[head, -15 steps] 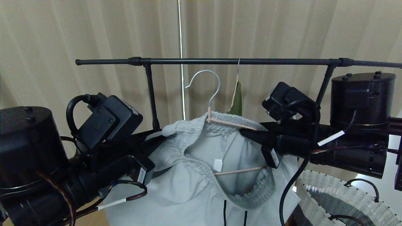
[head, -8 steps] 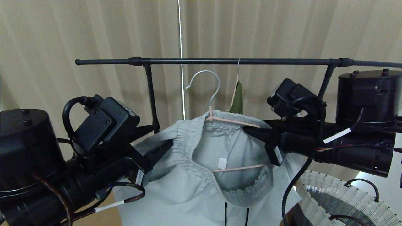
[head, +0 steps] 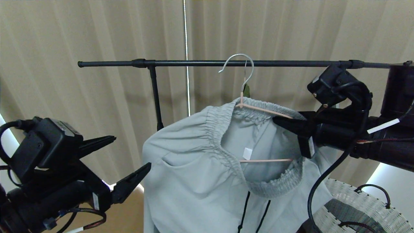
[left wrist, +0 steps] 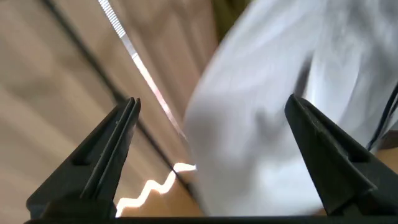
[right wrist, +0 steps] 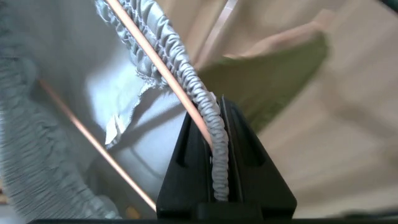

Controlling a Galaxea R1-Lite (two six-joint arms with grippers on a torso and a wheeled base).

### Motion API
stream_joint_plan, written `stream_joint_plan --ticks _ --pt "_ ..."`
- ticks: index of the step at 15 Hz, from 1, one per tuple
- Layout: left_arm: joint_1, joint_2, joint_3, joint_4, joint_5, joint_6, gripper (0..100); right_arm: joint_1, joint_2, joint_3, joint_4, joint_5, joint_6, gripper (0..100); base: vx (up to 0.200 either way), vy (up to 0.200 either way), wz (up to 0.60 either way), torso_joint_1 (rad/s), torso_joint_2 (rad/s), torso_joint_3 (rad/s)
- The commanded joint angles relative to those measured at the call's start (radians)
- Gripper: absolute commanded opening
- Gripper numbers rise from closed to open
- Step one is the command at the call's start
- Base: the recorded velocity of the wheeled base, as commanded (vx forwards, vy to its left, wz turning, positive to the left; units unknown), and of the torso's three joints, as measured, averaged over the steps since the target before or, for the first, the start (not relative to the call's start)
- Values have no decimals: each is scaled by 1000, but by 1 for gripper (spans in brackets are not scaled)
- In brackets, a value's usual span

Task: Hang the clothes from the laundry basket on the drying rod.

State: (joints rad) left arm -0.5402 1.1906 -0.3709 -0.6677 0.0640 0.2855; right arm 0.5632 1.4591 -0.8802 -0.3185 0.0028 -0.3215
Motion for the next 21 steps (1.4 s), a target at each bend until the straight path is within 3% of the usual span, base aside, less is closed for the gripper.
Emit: stream_joint_plan --ticks 1,2,3,4,7,10,12,13,15,20,21 --pt "118 -48 92 -4 -50 -3 100 -37 -65 0 -2 5 1 0 0 0 0 0 0 0" --pt "138 -48 109 -4 -102 -23 100 -45 -82 1 -1 5 1 0 0 0 0 0 0 0" --pt "166 -46 125 -4 -207 -57 100 -48 -103 1 6 5 2 0 0 0 0 0 0 0" --pt "167 -39 119 -4 -237 -63 100 -48 -109 1 7 5 2 0 0 0 0 0 0 0" --pt "166 23 72 -61 -259 -101 100 -49 -109 -2 -1 8 4 0 0 0 0 0 0 0" --pt "163 133 110 -199 -262 -108 100 -49 -102 -11 -4 13 13 0 0 0 0 0 0 0" --pt "161 219 175 -372 -262 -105 100 -48 -111 -9 -4 16 41 0 0 0 0 0 0 0" --pt "161 227 190 -408 -267 -105 100 -48 -114 -8 -5 16 44 0 0 0 0 0 0 0" --pt "167 234 244 -533 -329 -106 100 -48 -148 -6 -2 43 50 0 0 0 0 0 0 0" --pt "169 222 259 -540 -340 -103 100 -42 -181 -2 -1 71 50 0 0 0 0 0 0 0" --pt "167 219 262 -541 -342 -103 0 -42 -184 -2 4 69 50 0 0 0 0 0 0 0"
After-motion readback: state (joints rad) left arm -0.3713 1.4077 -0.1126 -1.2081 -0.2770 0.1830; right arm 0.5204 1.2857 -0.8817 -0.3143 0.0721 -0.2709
